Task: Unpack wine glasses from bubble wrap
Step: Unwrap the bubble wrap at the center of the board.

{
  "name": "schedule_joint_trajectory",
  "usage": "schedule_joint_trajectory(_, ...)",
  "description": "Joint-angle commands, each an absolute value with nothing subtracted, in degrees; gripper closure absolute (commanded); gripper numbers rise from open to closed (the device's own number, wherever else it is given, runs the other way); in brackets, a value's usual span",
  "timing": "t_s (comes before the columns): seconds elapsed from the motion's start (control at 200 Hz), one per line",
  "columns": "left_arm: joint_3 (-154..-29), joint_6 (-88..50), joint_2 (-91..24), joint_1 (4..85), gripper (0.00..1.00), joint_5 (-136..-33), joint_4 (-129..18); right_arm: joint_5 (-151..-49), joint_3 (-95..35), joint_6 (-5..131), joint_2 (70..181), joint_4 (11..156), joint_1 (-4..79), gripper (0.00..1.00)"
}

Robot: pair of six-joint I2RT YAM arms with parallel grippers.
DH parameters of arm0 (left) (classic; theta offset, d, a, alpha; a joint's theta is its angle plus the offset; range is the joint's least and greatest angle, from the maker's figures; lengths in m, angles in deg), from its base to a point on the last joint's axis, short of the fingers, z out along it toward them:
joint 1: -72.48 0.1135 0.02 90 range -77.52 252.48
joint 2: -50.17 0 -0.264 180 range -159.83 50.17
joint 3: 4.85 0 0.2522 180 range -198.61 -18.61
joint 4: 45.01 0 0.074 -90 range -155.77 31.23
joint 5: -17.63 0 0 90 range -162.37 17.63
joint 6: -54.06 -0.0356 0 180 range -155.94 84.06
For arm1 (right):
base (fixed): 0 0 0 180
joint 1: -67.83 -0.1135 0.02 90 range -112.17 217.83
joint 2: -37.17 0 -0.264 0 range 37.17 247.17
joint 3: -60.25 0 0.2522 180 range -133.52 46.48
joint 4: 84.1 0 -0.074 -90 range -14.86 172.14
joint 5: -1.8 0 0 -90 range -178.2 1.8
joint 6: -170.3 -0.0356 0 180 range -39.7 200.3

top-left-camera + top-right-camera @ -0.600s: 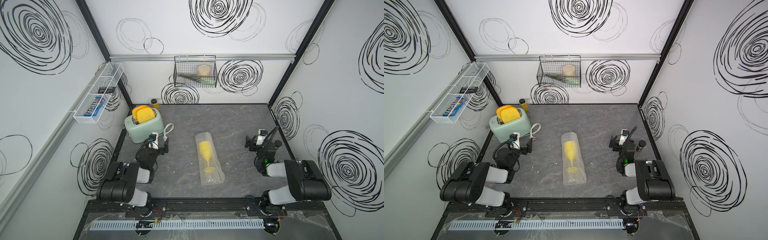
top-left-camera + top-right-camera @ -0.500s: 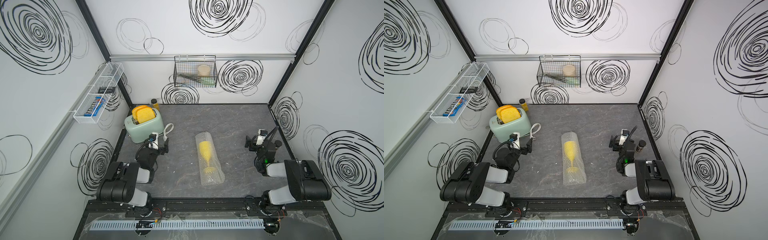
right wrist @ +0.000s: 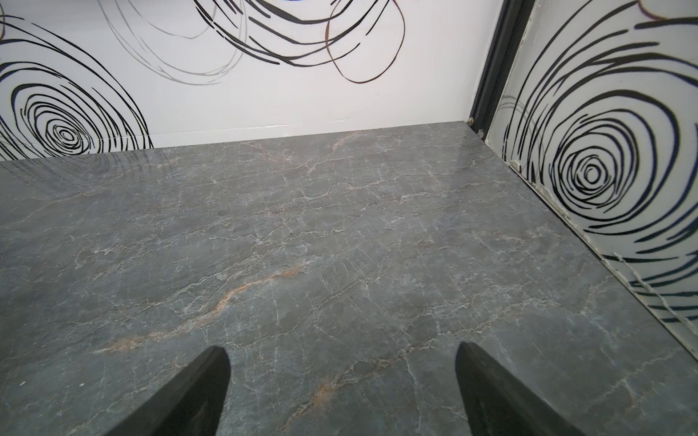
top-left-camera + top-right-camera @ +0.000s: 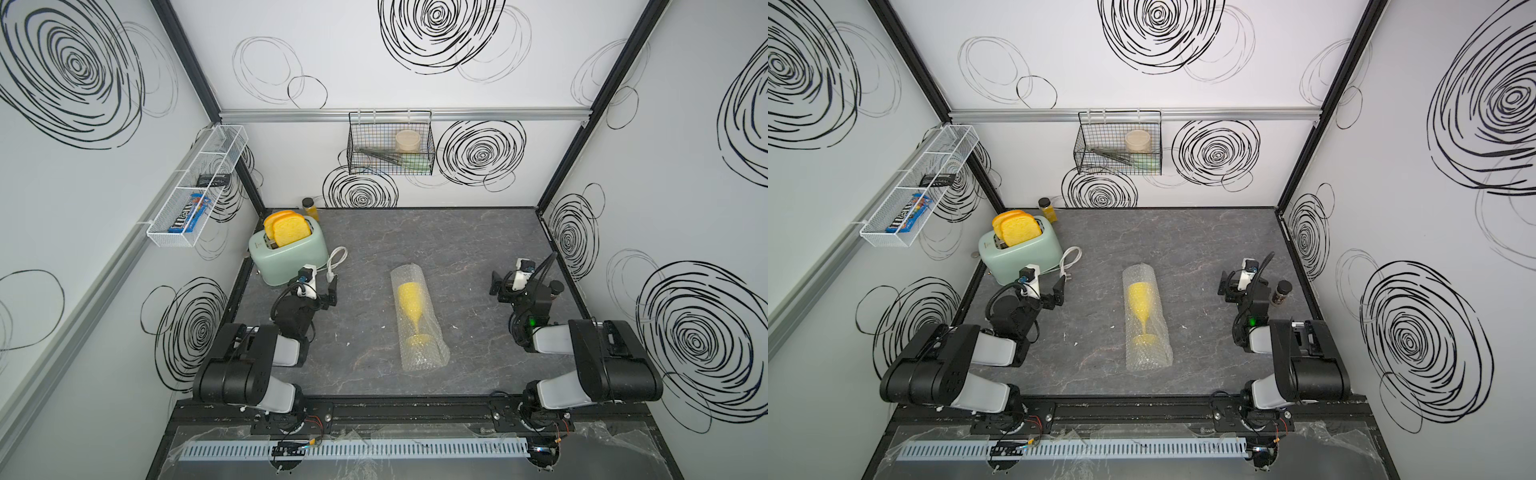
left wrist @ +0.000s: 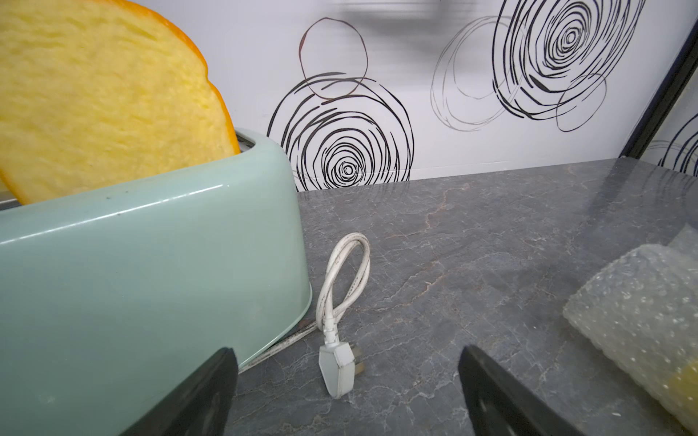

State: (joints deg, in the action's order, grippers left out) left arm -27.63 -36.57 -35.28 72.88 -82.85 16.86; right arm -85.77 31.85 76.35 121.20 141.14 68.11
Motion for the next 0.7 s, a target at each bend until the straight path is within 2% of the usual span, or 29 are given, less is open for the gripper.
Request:
schedule_joint_trajectory(0.0,-28.7,-36.1,-35.6,73.2,0.04,-83.5,21.6,-85.4,30.8,76.8,121.7,143.5,67.8,0.03)
schedule_joint_trajectory(0.45,-29.0,-35.8,-34.4,73.4,0.04,-84.0,20.9,-85.5,30.9,76.7,121.5,143.9,67.9,0.03)
schedule_joint_trajectory(0.5,-31.6,-35.1,-30.3,74.3,0.04,-85.9,12.2,-84.3,29.8,76.1,120.1,143.4,68.5,0.03)
schedule_joint_trajectory(0.57,-38.5,-33.9,-25.6,76.9,0.04,-90.0,-4.3,-87.9,23.8,74.3,115.1,127.4,70.7,0.03)
schedule_joint_trajectory(0.696,-41.6,-30.0,-21.2,76.1,0.04,-88.4,-6.5,-95.9,20.2,73.4,109.7,121.0,71.7,0.03)
